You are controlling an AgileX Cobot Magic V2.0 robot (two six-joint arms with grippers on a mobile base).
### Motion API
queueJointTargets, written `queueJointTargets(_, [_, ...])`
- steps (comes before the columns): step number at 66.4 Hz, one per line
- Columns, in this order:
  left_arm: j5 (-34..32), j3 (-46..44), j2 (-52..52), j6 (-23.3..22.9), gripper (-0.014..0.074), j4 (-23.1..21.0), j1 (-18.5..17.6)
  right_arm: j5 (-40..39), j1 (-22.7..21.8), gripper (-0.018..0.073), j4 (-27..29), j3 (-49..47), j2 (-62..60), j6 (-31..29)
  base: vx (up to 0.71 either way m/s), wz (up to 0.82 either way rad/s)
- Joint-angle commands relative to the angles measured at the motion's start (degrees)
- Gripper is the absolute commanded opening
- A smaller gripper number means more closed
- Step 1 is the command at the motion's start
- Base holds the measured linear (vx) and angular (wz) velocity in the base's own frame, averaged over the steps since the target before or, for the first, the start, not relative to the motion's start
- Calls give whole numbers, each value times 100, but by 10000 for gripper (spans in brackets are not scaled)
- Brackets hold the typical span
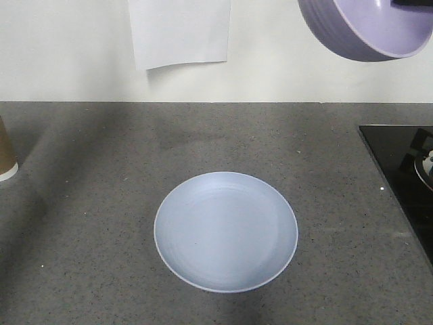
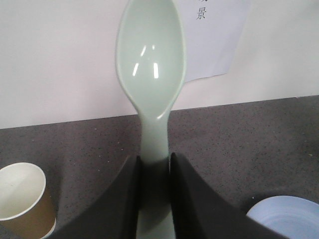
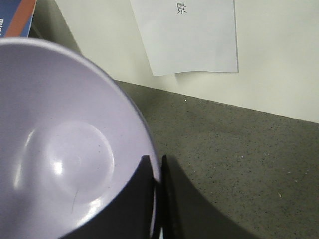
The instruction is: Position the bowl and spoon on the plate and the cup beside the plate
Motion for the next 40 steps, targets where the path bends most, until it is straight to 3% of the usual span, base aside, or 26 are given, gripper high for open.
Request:
queueJointTargets(1, [-381,-154,-106,-4,-6,-62,-4,-241,-30,-10,310,-167,-149,-52,0,-1])
queueJointTargets(40, [-381,-154,-106,-4,-6,-62,-4,-241,-30,-10,310,-167,-149,-52,0,-2])
